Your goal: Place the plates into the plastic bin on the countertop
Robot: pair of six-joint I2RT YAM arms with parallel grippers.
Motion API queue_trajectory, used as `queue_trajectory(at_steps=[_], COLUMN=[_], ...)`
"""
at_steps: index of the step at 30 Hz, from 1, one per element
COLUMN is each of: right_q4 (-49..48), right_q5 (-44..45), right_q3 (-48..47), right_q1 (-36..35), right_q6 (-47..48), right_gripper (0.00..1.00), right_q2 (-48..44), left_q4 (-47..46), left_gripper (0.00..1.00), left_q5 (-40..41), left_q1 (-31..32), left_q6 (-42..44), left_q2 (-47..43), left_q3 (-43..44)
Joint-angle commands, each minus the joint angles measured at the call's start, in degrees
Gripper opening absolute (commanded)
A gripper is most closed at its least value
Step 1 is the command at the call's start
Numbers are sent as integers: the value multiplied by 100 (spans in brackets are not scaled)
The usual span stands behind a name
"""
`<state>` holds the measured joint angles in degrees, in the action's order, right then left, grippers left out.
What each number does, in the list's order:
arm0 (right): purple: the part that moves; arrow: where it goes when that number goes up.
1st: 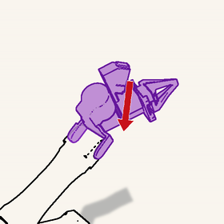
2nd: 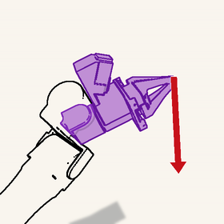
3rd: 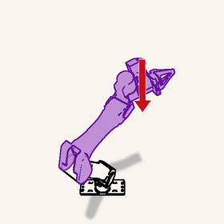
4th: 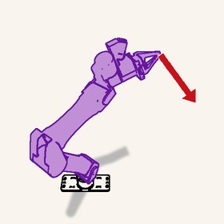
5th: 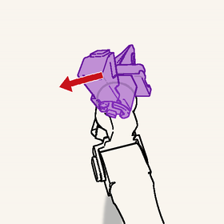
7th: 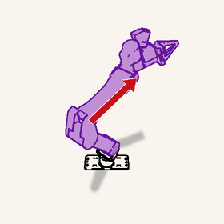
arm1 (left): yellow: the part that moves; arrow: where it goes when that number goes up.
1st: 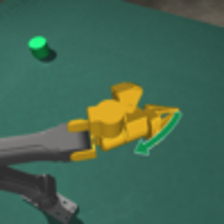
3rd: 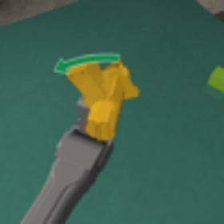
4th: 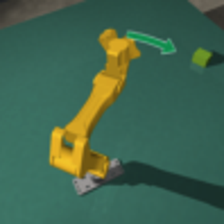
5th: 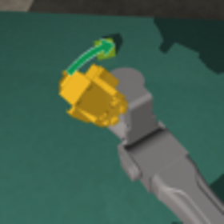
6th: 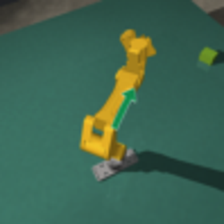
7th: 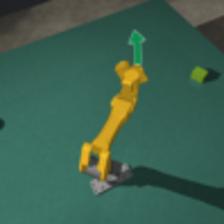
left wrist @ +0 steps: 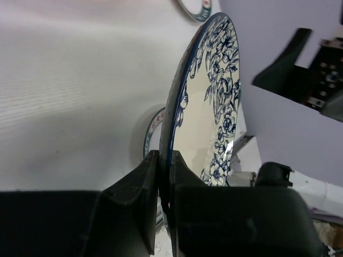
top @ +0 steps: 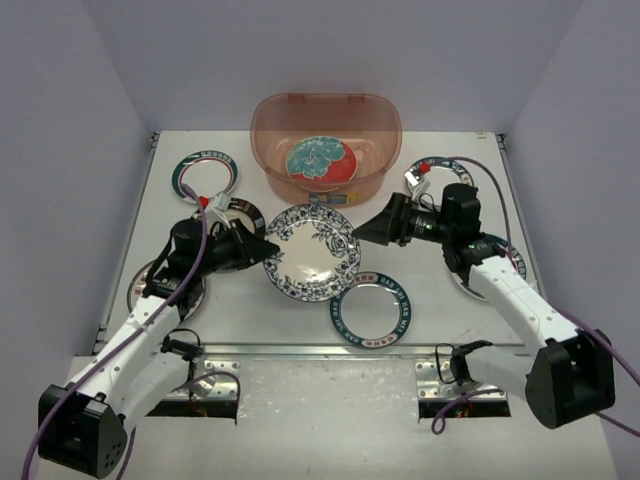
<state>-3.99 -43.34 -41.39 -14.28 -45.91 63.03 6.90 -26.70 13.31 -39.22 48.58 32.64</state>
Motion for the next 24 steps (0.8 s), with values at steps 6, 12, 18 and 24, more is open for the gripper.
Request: queue_trajectory(at_steps=[6, 12, 18, 24], right_q4=[3109, 3385, 3523, 3655], right_q5=[4478, 4376, 4143, 4241], right_q3=[-839, -871, -812, -766], right_q1=[303, 303, 311, 303], right_q6=[1832, 2033, 2099, 2241], right_gripper=[99, 99, 99, 99], right_q2=[-1423, -1757, -1979, -2139], left_q4=[198, 578, 1437, 1312], left_gripper=[0, 0, 0, 0], left_q5=[2011, 2414, 2800, 1425], left_q1=[-30, -32, -115, -235], left_q6=[3, 352, 934, 943], left_q2=[1714, 3601, 6218, 7782], left_q3=[3378, 5349, 8061, 9794])
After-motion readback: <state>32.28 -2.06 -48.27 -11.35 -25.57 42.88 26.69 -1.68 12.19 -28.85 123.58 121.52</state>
